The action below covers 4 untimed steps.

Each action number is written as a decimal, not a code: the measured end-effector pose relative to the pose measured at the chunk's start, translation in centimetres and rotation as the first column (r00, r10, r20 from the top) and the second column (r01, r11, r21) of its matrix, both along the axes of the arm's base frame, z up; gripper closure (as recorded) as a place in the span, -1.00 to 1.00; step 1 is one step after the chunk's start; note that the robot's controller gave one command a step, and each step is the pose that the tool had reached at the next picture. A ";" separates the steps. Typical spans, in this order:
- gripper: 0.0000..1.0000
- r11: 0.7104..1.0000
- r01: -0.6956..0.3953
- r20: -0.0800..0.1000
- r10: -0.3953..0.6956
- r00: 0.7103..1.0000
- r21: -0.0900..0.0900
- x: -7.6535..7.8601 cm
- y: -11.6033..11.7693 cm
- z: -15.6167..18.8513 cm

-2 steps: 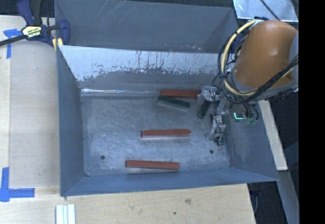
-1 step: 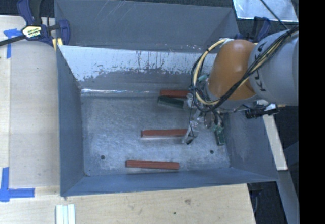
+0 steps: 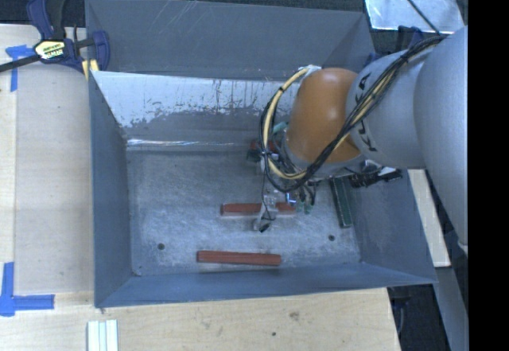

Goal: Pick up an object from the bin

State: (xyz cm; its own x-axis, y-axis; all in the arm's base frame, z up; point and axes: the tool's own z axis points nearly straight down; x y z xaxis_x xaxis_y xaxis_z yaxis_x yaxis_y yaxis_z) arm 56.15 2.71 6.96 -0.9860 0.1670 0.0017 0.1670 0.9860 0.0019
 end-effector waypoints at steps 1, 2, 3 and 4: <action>1.00 1.000 0.004 0.003 -0.004 1.000 -0.002 0.1 -0.4 0.1; 1.00 1.000 -0.007 0.013 0.007 1.000 -0.002 0.1 -0.4 10.6; 1.00 0.989 -0.147 0.003 0.147 0.989 -0.006 -1.0 -10.0 10.0; 1.00 0.969 -0.245 0.004 0.245 0.969 -0.005 6.3 -17.6 3.6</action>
Offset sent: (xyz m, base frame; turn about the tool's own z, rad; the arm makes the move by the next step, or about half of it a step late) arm 0.0000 0.0000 0.0000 0.0000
